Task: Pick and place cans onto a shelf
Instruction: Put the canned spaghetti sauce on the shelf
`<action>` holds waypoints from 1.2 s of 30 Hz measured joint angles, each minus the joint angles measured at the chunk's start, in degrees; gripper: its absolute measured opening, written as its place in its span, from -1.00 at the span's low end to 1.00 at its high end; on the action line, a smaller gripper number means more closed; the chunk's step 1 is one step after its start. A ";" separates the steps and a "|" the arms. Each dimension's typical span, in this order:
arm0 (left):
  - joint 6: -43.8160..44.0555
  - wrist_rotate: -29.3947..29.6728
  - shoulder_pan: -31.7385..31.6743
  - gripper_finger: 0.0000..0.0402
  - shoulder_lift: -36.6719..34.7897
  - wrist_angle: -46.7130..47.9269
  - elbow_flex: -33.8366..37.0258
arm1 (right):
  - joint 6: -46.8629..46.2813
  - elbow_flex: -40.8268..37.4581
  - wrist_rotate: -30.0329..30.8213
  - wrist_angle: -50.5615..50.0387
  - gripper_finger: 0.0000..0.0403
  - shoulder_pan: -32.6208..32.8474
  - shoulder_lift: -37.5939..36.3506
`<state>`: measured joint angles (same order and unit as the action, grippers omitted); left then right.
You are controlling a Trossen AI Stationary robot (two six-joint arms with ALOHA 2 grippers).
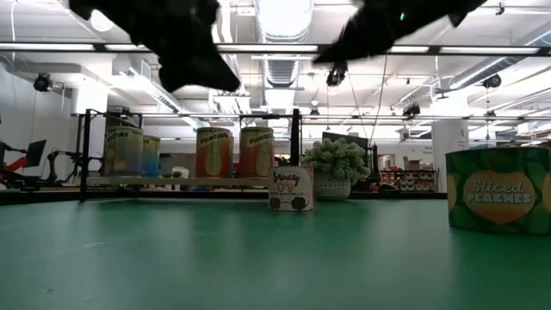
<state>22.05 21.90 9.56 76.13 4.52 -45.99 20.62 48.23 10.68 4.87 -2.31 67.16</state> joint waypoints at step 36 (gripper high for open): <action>-4.42 3.64 -4.58 0.72 32.23 0.24 -17.46 | 3.65 -0.76 -0.20 -3.94 0.00 -0.37 -7.39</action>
<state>17.63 25.54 4.99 108.36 4.76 -63.45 24.27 47.46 10.48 0.93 -2.68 59.77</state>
